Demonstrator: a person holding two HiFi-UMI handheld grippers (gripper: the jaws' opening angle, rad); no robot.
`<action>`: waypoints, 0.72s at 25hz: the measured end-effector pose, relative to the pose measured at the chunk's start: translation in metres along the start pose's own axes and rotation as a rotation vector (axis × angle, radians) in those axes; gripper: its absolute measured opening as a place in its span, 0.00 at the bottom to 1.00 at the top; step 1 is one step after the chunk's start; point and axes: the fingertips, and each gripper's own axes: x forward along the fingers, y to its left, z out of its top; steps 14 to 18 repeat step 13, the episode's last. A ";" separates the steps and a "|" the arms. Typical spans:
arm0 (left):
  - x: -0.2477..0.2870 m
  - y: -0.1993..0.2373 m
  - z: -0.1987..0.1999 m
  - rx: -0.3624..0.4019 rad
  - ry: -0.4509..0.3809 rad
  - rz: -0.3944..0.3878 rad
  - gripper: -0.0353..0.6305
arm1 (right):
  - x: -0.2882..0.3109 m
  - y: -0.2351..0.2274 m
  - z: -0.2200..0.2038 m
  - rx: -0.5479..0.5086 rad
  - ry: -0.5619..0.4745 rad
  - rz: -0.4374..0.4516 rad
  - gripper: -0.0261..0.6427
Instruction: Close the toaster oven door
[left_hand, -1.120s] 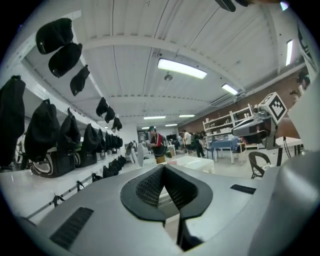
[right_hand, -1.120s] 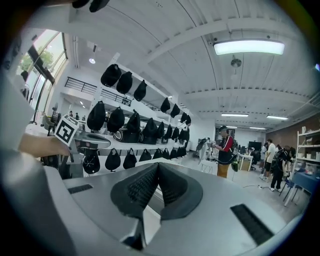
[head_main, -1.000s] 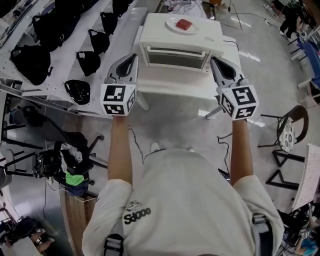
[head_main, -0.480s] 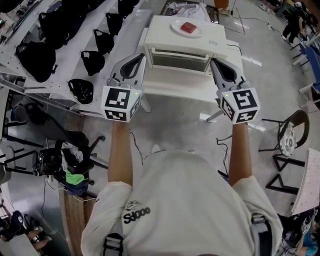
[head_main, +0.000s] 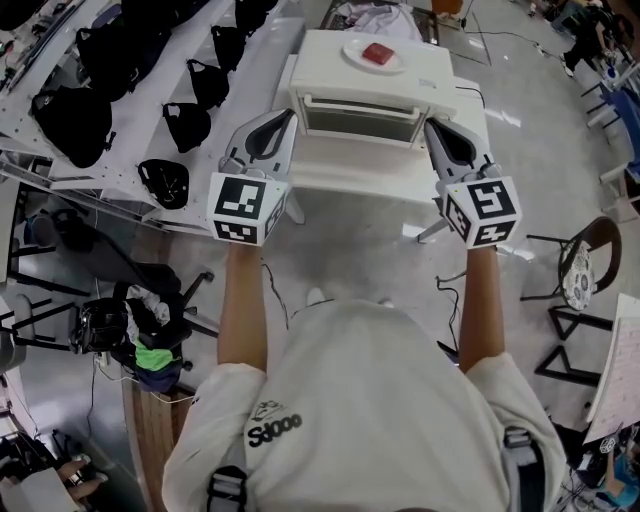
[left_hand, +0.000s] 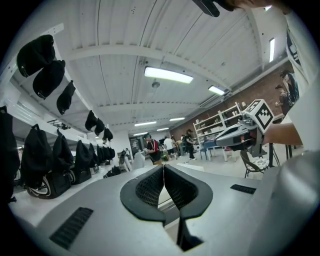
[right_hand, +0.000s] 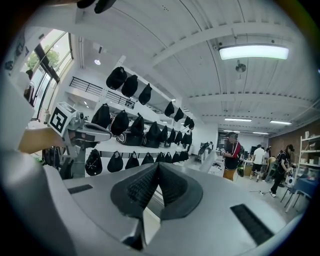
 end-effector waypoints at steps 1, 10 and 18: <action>0.001 0.000 0.000 -0.002 0.001 -0.002 0.08 | 0.000 0.000 0.000 -0.001 0.001 -0.001 0.05; 0.000 -0.008 -0.002 -0.005 0.009 -0.016 0.08 | -0.004 0.001 -0.002 -0.008 0.006 0.005 0.05; -0.002 -0.008 -0.003 -0.007 0.009 -0.020 0.08 | -0.003 0.004 -0.004 -0.008 0.011 0.008 0.05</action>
